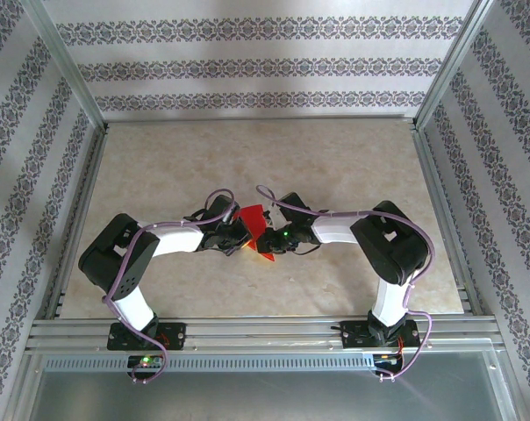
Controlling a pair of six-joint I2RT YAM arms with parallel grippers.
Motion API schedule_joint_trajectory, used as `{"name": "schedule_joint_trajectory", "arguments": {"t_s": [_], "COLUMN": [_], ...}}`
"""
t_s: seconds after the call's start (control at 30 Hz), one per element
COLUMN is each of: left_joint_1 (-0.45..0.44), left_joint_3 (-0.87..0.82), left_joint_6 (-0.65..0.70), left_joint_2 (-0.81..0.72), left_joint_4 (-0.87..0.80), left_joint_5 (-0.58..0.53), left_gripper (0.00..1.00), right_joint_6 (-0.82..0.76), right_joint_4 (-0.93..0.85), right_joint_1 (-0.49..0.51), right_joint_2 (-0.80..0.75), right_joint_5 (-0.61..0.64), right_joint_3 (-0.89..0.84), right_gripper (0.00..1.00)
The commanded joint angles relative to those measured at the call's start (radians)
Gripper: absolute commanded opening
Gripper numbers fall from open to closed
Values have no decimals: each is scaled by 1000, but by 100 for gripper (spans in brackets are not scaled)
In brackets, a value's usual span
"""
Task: Fold a paper plane with a square sheet of paper (pick it up from the middle)
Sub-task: Third fold the triangle at the center of the table.
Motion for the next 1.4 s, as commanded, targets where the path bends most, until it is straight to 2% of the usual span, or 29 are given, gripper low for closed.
{"name": "schedule_joint_trajectory", "arguments": {"t_s": [0.0, 0.27, 0.53, 0.8, 1.03, 1.37], "left_joint_1": [-11, -11, -11, -11, -11, -10], "left_joint_3": [-13, -34, -32, -69, -96, -96], "left_joint_6": [29, 73, 72, 66, 48, 50], "left_joint_2": [-28, -84, -8, -40, -42, -35], "left_joint_4": [-23, 29, 92, 20, 29, -4], "left_joint_5": [-16, -1, 56, -42, -66, -89], "left_gripper": [7, 10, 9, 8, 8, 6], "right_joint_6": [-20, -27, -23, -14, -3, -34], "right_joint_4": [-40, -71, -84, -99, -101, -205], "right_joint_1": [12, 14, 14, 14, 12, 13], "right_joint_2": [23, 29, 39, 43, 39, -105], "right_joint_5": [-1, 32, 41, 60, 53, 33], "right_joint_3": [16, 22, 31, 31, 40, 55], "right_gripper": [15, 15, 15, 15, 16, 17]}}
